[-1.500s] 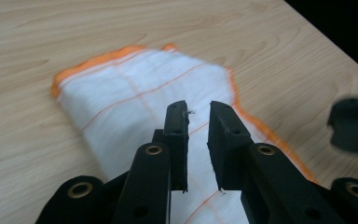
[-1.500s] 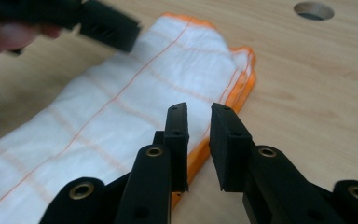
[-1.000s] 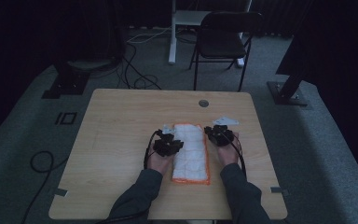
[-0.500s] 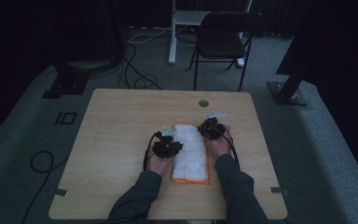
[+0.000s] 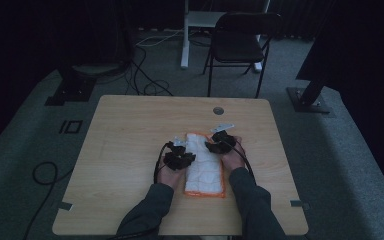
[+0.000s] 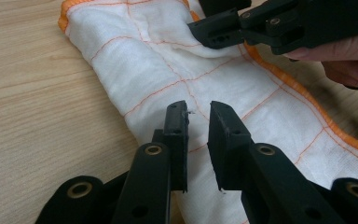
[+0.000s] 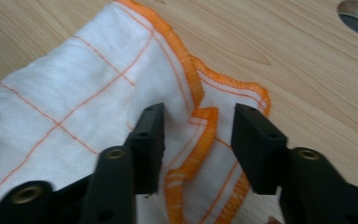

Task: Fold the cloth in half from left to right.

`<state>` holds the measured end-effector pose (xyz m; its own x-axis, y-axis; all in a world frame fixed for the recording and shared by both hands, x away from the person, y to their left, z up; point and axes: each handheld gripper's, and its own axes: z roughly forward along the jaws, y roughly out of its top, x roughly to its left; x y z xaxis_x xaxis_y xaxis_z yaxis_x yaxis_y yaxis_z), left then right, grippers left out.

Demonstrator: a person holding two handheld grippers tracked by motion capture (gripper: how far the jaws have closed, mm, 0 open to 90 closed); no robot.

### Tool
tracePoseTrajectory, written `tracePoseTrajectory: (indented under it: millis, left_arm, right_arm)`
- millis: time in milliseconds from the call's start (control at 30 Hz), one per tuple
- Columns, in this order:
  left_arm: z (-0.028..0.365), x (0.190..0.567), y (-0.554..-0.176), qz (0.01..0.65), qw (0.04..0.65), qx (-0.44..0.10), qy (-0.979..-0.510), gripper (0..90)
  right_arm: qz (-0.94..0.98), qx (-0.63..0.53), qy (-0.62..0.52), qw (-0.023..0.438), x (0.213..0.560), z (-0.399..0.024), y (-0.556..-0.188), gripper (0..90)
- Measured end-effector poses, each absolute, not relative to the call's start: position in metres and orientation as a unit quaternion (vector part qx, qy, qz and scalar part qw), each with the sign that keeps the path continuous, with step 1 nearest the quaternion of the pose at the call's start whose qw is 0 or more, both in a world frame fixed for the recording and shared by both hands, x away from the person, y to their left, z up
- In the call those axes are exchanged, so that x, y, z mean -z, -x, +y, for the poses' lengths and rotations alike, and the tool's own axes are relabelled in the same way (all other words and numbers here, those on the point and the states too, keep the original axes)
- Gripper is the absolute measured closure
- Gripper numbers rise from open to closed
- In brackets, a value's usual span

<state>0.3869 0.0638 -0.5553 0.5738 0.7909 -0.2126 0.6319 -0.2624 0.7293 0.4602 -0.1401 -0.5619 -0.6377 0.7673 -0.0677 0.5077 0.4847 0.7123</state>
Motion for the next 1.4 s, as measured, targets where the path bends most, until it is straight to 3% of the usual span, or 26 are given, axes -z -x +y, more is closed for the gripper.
tracePoseTrajectory:
  millis: [133, 233, 333, 500, 700, 733, 800, 900, 1400]
  left_arm:
    - [0.064, 0.556, -0.387, 0.451, 0.407, -0.098, -0.788, 78.3]
    - [0.064, 0.556, -0.387, 0.452, 0.407, -0.097, -0.788, 78.3]
    - [0.065, 0.557, -0.387, 0.453, 0.407, -0.096, -0.787, 78.3]
    - [0.065, 0.56, -0.388, 0.455, 0.403, -0.095, -0.788, 78.3]
    - [0.065, 0.561, -0.388, 0.455, 0.401, -0.094, -0.789, 78.3]
    - [0.065, 0.561, -0.388, 0.456, 0.4, -0.094, -0.79, 78.3]
    - [0.065, 0.562, -0.388, 0.456, 0.399, -0.094, -0.79, 78.3]
    - [0.065, 0.562, -0.388, 0.457, 0.399, -0.095, -0.789, 78.3]
    - [0.077, 0.554, -0.395, 0.465, 0.409, -0.108, -0.778, 75.1]
  right_arm:
    - [0.836, -0.334, -0.392, 0.19, 0.564, -0.14, -0.464, 53.8]
    - [0.841, -0.339, -0.385, 0.171, 0.564, -0.139, -0.465, 68.2]
    - [0.848, -0.33, -0.373, 0.18, 0.561, -0.136, -0.464, 82.2]
    - [0.843, -0.334, -0.368, 0.205, 0.552, -0.139, -0.461, 85.0]
    - [0.831, -0.334, -0.372, 0.245, 0.54, -0.142, -0.462, 82.5]
    - [0.824, -0.322, -0.383, 0.266, 0.539, -0.143, -0.464, 74.7]
    - [0.82, -0.317, -0.39, 0.275, 0.539, -0.144, -0.465, 72.5]
    - [0.804, -0.322, -0.42, 0.272, 0.538, -0.152, -0.469, 66.4]
    - [0.797, -0.345, -0.437, 0.236, 0.541, -0.164, -0.463, 60.7]
